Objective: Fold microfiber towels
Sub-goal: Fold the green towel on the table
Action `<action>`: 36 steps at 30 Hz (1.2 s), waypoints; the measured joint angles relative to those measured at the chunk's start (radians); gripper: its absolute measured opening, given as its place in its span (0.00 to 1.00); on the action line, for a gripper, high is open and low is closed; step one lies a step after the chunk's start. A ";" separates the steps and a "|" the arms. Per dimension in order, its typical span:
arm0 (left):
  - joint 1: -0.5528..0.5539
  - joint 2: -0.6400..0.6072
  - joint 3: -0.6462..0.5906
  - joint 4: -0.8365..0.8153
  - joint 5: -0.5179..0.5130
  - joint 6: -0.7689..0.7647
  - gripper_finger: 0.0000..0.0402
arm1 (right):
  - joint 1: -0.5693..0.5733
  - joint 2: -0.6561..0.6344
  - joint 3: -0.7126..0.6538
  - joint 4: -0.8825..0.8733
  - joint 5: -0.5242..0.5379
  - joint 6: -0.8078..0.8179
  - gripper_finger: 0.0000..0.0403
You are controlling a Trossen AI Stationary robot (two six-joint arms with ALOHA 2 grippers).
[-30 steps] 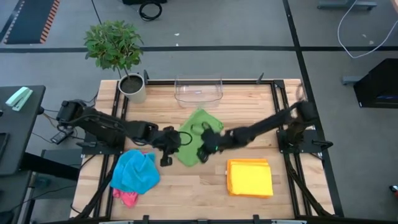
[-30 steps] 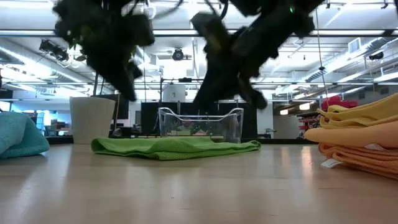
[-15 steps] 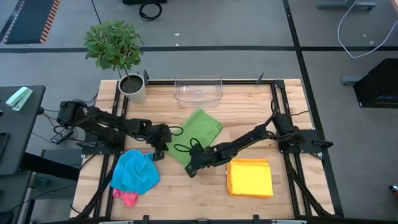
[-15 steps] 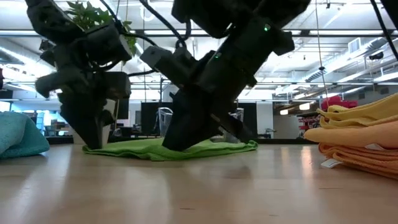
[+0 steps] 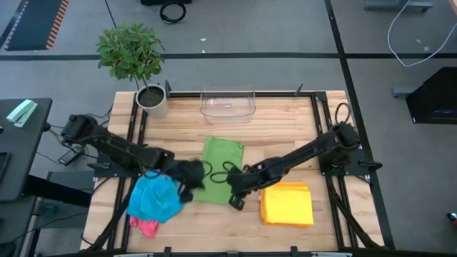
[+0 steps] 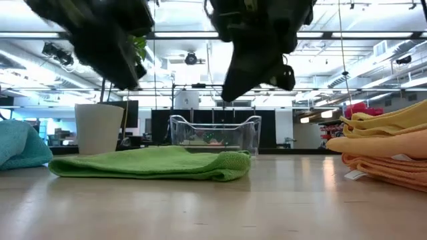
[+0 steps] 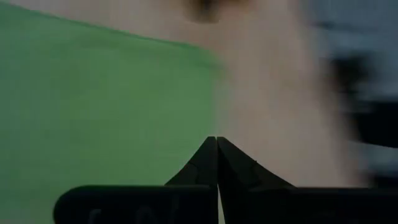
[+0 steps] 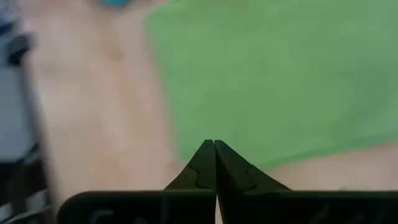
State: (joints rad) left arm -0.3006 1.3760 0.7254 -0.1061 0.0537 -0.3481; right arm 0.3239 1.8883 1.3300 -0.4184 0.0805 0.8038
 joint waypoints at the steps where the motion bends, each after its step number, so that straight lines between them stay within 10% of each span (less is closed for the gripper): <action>1: 0.020 -0.007 0.011 -0.051 -0.084 0.057 0.02 | -0.003 -0.018 -0.009 -0.019 0.046 0.000 0.00; 5: 0.203 0.001 -0.026 -0.060 -0.085 0.213 0.01 | -0.048 -0.046 -0.041 -0.013 0.205 0.003 0.00; 12: 0.451 0.112 -0.121 0.071 0.096 0.287 0.01 | -0.272 -0.023 -0.209 0.173 0.103 -0.041 0.00; 24: 0.466 0.243 -0.117 0.111 0.106 0.248 0.01 | -0.419 -0.020 -0.311 0.235 0.080 -0.069 0.00; 36: 0.469 -0.034 -0.116 0.078 0.008 0.193 0.01 | -0.357 -0.111 -0.275 0.236 0.021 -0.144 0.00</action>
State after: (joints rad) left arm 0.1686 1.3420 0.6094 -0.0281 0.0621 -0.1554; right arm -0.0336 1.7778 1.0554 -0.1827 0.1012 0.6595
